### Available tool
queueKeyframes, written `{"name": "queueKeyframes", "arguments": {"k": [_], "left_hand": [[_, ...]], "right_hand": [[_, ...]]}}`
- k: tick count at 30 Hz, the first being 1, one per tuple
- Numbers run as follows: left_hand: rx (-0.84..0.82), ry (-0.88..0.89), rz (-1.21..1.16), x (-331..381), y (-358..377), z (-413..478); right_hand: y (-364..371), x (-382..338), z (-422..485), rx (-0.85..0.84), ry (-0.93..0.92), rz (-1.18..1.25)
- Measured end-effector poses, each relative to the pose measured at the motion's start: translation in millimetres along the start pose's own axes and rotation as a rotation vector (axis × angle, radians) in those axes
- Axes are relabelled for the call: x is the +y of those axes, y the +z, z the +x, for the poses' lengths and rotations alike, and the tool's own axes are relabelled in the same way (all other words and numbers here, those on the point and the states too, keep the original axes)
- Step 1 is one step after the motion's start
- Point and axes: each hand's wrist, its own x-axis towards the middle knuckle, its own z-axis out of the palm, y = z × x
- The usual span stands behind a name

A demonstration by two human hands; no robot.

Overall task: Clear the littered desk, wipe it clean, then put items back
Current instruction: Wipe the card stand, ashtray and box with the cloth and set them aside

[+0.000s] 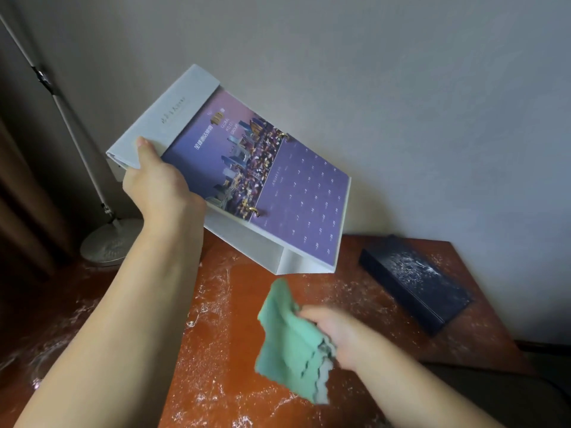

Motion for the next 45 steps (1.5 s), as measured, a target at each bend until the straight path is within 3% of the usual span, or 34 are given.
{"name": "queueKeyframes", "arguments": {"k": [2,5,10,15,17,20,25,27,29,33,36,40,43,45], "left_hand": [[-0.012,0.023,0.013,-2,3,-4],[-0.021,0.027,0.027,-4,2,-6],[-0.113,-0.137,-0.008,-7,-5,-2],[-0.266,-0.239,-0.083,-12,-2,-12],[-0.264,-0.224,-0.075,-12,5,-19],[-0.222,-0.153,-0.032,-13,17,-30],[-0.213,0.073,0.009,-6,29,-40],[-0.244,0.154,0.068,-9,28,-42],[-0.316,0.211,0.129,-16,22,-44],[-0.552,0.224,0.363,-39,1,-49],[-0.645,0.139,0.520,-51,-8,-62],[-0.708,0.069,0.537,-59,-9,-89],[-0.691,0.067,0.411,-53,0,-107],[-0.638,0.056,0.307,-46,5,-106]], "right_hand": [[-1,13,12,0.112,0.024,0.030],[-19,-6,24,0.253,-0.073,0.345],[-70,-74,8,0.220,-0.399,0.632],[-67,-90,-5,0.154,-0.557,0.667],[-59,-77,2,0.131,-0.477,0.620],[-40,-45,12,0.023,-0.188,0.495],[-14,-15,11,-0.050,0.042,0.201],[-15,-10,13,0.063,0.062,0.093],[-25,-9,15,0.307,0.025,0.076],[-55,-30,2,0.738,-0.310,0.153],[-50,-64,-20,0.818,-0.777,-0.039],[-20,-109,-51,0.815,-1.424,-0.484],[-3,-92,-39,0.708,-1.571,-0.767],[-14,-48,-10,0.746,-1.493,-1.031]]}}
